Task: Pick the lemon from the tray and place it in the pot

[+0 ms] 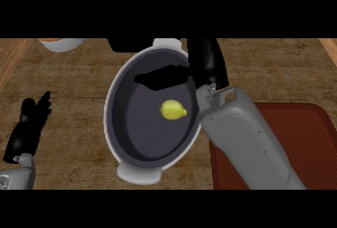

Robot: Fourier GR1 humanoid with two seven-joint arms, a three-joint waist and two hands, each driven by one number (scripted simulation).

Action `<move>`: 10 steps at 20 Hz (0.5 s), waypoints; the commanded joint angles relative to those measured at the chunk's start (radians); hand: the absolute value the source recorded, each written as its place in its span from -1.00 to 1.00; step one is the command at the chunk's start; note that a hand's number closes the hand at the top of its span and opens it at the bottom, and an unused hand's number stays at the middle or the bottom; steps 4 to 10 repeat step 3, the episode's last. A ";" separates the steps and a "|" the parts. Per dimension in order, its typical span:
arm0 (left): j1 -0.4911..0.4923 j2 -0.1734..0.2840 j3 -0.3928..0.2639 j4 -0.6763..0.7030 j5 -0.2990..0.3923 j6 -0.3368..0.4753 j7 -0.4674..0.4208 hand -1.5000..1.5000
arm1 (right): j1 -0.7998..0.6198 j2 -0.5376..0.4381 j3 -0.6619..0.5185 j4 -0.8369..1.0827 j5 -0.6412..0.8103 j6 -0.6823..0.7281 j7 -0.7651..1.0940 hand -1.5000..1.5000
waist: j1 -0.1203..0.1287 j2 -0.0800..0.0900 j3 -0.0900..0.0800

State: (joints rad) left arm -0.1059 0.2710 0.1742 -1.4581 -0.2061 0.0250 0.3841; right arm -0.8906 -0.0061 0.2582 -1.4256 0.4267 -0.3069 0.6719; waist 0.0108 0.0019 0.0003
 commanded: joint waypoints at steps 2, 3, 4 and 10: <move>0.020 -0.010 -0.010 -0.058 -0.002 -0.001 0.031 0.00 | 0.122 -0.044 -0.100 -0.068 -0.021 -0.080 -0.117 -1.00 | -0.010 -0.003 0.001; -0.008 0.020 0.020 -0.010 0.009 -0.016 0.026 0.00 | 0.075 -0.067 -0.154 -0.075 -0.062 -0.036 -0.079 -1.00 | -0.011 -0.002 0.000; -0.008 0.020 0.020 -0.010 0.009 -0.016 0.026 0.00 | 0.075 -0.067 -0.154 -0.075 -0.062 -0.036 -0.079 -1.00 | -0.011 -0.002 0.000; -0.008 0.020 0.020 -0.010 0.009 -0.016 0.026 0.00 | 0.075 -0.067 -0.154 -0.075 -0.062 -0.036 -0.079 -1.00 | -0.011 -0.002 0.000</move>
